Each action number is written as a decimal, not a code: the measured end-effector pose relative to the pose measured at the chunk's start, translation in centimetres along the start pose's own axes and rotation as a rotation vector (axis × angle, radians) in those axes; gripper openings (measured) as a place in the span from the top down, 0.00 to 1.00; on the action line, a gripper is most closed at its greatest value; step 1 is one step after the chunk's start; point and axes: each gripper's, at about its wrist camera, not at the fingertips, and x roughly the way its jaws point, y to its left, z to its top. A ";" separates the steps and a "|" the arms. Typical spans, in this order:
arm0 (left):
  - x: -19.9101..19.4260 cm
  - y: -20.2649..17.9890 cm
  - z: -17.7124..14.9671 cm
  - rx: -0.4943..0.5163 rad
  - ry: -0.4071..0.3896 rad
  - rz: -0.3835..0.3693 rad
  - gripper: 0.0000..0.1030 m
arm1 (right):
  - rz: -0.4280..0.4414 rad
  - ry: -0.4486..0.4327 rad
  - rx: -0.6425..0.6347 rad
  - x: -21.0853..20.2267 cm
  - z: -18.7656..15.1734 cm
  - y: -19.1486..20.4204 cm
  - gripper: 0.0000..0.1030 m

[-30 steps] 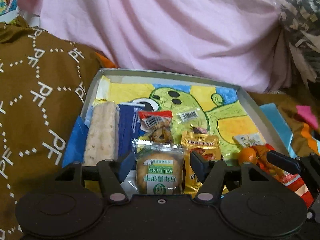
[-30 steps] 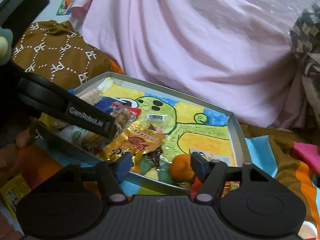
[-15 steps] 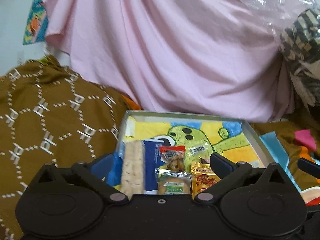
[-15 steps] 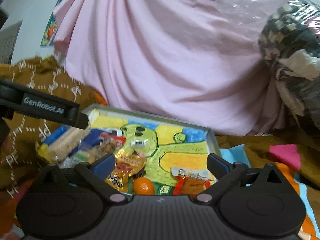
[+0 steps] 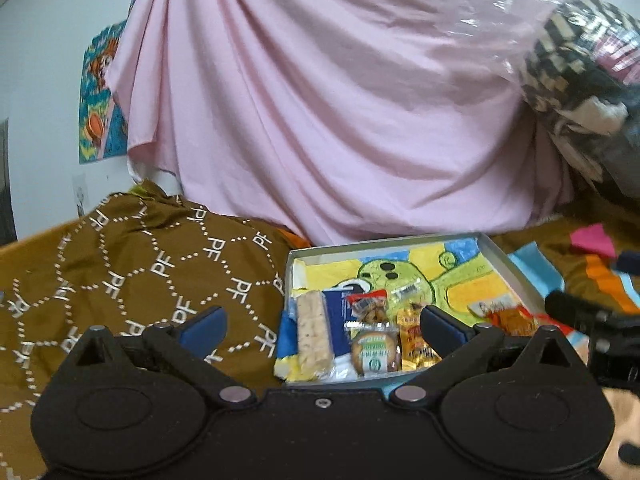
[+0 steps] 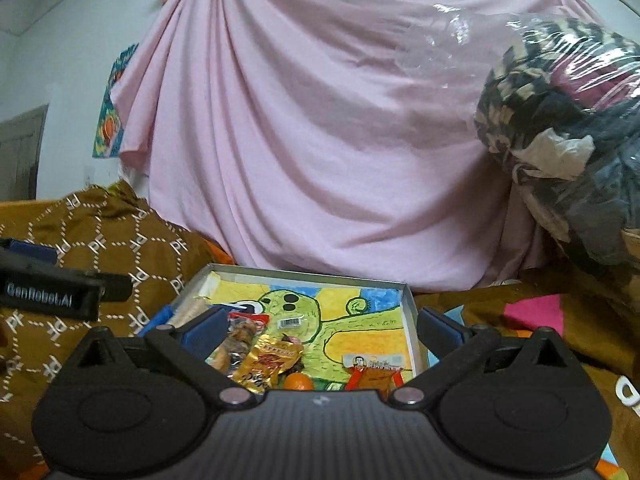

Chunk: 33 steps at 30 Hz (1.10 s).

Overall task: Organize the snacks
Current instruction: 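Open both tools and withdraw them from the tray, then move both open tools back toward the yellow bar and sausage pack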

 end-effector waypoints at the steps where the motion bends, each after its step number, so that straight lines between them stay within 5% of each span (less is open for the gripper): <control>1: -0.7 0.0 -0.2 0.014 0.003 0.001 0.01 | 0.007 0.004 0.006 -0.6 0.0 0.1 0.00; 15: -7.4 1.2 -3.7 0.045 0.080 0.029 0.01 | 0.005 0.036 -0.019 -6.8 -1.0 2.9 0.00; 33: -10.7 4.6 -6.8 -0.111 0.277 0.047 0.01 | 0.027 0.259 -0.024 -9.1 -4.0 6.0 0.00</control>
